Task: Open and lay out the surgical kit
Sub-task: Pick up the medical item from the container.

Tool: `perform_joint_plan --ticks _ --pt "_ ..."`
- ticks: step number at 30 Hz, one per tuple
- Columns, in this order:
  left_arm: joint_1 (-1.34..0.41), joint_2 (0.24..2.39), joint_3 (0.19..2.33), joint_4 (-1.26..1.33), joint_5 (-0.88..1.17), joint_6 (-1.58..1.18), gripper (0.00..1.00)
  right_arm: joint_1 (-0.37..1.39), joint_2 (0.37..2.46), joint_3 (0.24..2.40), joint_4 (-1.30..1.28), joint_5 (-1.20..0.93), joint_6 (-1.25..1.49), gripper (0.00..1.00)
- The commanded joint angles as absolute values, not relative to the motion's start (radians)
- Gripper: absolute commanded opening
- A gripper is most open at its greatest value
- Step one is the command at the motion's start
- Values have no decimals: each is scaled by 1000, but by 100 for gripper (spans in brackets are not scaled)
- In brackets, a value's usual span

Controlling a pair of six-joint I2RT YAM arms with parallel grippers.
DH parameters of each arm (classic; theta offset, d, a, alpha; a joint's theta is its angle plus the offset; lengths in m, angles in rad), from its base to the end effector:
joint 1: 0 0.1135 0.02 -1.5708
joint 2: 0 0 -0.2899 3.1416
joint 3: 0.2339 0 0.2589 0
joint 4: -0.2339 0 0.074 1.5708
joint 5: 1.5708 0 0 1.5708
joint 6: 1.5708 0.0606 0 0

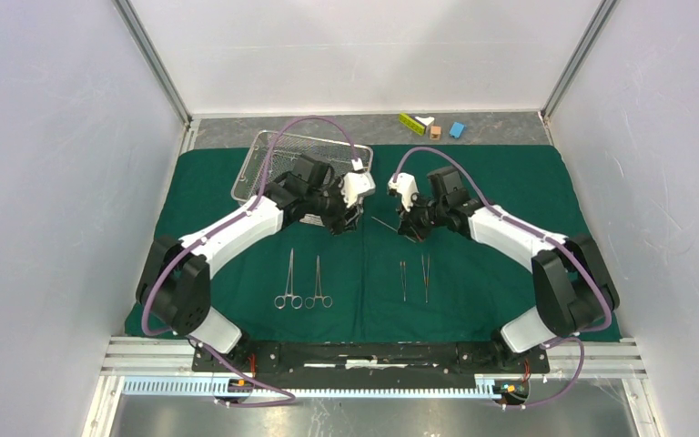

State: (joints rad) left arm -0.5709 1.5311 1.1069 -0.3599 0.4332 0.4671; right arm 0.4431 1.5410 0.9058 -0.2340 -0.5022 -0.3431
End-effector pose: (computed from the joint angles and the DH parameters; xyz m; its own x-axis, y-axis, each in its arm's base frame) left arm 0.2842 -0.2127 0.2631 -0.1971 0.6123 -0.7657 0.9288 0.3666 0.0541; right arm 0.2872 0.1686 0.2050 -0.4290 -0.5300 -0.7315 -0.8504 0.5101 0.1291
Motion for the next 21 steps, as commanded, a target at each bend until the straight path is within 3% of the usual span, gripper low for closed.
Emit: perform_joint_plan --ticks 1,12,21 --pt "-614 1550 1171 -388 569 702 63 440 1453 870 -203 -622 -372 0" --pt "-629 1590 1158 -376 751 807 68 439 1345 787 -166 -709 -374 0" --pt "-638 1615 1144 -368 841 825 62 438 1322 773 -164 -718 -368 0"
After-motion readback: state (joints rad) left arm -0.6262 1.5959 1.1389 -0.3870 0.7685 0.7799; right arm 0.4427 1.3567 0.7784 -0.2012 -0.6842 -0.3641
